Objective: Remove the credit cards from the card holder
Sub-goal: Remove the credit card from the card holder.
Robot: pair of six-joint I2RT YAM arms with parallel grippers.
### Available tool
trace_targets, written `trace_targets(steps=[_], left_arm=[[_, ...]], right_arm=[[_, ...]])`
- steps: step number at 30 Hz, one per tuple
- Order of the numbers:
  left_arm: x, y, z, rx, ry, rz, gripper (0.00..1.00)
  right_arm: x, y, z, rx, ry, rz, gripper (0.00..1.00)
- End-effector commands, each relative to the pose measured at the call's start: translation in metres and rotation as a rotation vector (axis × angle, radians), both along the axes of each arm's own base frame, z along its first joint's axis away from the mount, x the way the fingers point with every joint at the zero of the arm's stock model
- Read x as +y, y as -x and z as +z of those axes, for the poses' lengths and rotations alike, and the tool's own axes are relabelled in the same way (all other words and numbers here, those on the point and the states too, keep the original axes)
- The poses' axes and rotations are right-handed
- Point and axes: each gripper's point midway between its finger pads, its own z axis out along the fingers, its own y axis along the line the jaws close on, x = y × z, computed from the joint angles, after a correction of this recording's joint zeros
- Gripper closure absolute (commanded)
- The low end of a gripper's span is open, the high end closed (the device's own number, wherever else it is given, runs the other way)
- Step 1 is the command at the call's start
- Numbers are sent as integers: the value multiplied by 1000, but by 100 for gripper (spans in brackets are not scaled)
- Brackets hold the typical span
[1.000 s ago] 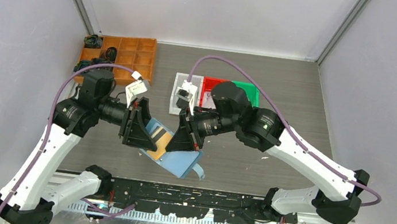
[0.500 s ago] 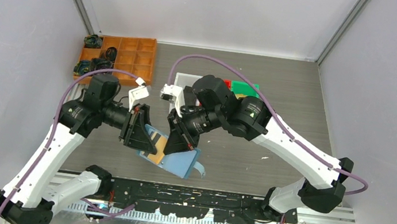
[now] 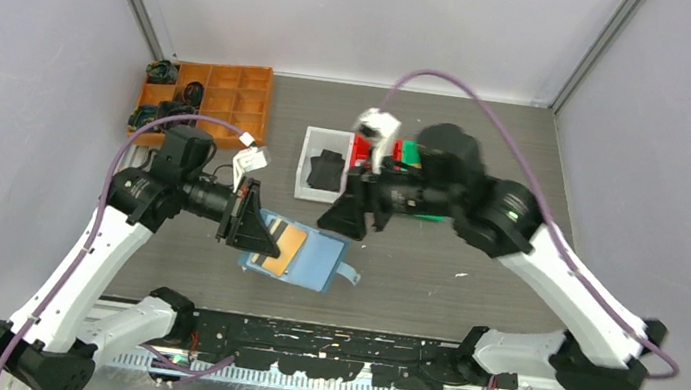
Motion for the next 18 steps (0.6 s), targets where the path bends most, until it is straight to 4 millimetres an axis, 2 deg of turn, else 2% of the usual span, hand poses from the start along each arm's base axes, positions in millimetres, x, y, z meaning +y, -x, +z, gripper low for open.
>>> trace_targets(steps=[1, 3, 5, 6, 7, 11, 18], left_arm=[[2, -19, 1, -83, -57, 54, 100], [2, -26, 4, -84, -52, 76, 100], [1, -35, 10, -92, -40, 112, 100], [1, -40, 14, -99, -31, 131, 100], [0, -43, 19, -106, -18, 150, 100], [-2, -54, 41, -132, 39, 212, 100], [-6, -51, 60, -100, 113, 223, 100]], right_arm=[[-33, -1, 79, -123, -296, -161, 39], [-34, 10, 79, -60, -345, -146, 40], [-26, 19, 66, 55, -377, -122, 41], [-23, 25, 71, 93, -420, -94, 42], [-17, 27, 59, 142, -426, -80, 43], [-5, 25, 41, 235, -465, -74, 46], [16, 20, 29, 305, -507, -43, 48]])
